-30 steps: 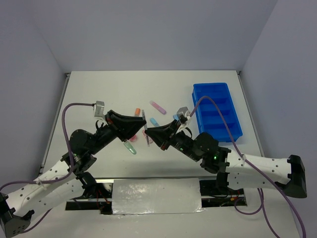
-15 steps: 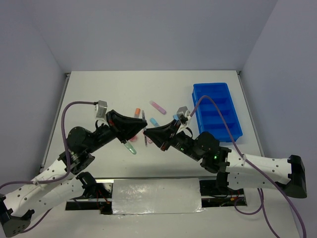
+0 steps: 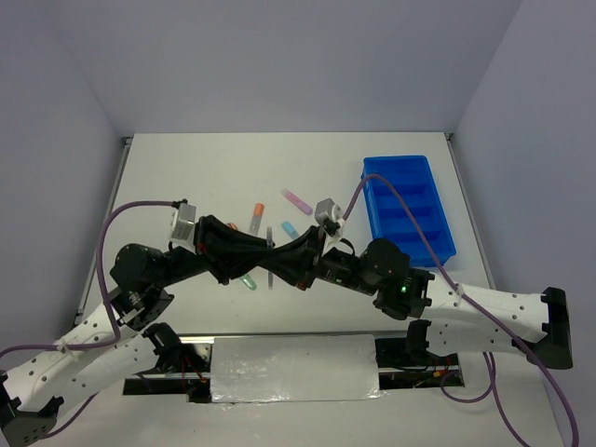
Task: Sort the stationery into containers
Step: Close the pen cap on the pen.
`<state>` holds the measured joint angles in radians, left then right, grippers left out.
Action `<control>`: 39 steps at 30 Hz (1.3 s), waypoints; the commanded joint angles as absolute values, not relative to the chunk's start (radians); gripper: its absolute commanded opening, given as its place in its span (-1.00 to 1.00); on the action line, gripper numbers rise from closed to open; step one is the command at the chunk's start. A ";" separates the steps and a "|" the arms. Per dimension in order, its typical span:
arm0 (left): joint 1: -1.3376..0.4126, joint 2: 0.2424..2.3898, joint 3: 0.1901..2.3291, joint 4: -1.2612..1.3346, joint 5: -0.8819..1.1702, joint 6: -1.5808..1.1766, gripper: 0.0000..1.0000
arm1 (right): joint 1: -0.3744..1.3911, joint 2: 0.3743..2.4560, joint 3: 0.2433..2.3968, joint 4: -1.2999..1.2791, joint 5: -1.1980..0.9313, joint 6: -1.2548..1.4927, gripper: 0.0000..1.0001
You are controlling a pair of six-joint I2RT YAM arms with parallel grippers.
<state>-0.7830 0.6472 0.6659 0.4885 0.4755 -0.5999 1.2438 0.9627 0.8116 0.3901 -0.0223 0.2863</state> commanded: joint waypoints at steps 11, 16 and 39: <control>-0.792 0.604 0.807 0.319 0.252 -0.479 0.46 | 1.247 0.956 0.818 0.295 -0.015 0.256 -1.00; -0.792 0.626 0.845 0.296 0.265 -0.463 0.26 | 1.249 0.971 0.834 0.273 -0.023 0.253 -1.00; -0.792 0.646 0.765 0.336 0.348 -0.537 -0.67 | 1.249 0.992 0.896 0.241 -0.002 0.232 -1.00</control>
